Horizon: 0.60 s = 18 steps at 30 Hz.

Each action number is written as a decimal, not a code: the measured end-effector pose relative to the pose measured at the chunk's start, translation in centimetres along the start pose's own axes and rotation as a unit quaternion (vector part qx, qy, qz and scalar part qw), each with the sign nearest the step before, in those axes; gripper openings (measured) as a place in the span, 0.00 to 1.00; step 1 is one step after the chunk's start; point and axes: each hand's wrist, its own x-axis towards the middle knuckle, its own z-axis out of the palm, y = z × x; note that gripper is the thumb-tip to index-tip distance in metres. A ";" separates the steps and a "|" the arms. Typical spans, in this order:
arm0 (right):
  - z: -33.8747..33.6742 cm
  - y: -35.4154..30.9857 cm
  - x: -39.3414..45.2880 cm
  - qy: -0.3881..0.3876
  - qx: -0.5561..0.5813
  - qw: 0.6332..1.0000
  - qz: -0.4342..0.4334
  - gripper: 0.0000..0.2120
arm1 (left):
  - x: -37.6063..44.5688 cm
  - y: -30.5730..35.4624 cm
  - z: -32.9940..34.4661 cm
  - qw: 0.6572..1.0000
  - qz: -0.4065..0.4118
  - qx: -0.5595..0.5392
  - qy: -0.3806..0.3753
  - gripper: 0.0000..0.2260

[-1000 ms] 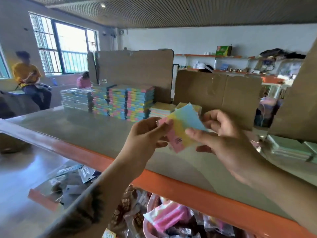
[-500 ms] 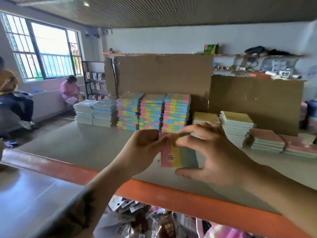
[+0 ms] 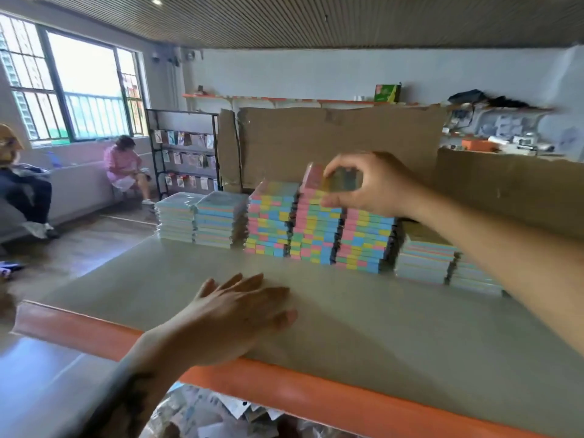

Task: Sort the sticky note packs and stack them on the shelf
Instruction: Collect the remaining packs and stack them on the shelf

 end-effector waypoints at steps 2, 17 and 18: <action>0.2 0.8 2.3 -0.026 -0.013 0.999 0.019 0.26 | 0.2 0.2 0.0 1.000 -0.004 0.006 -0.005 0.32; 2.1 2.8 3.8 -0.103 0.024 0.993 0.046 0.21 | 1.2 -1.0 1.2 1.000 -0.010 -0.009 0.015 0.33; 2.1 2.7 3.7 -0.109 0.008 0.993 0.043 0.22 | 1.1 -0.9 1.2 1.000 -0.011 -0.015 0.021 0.34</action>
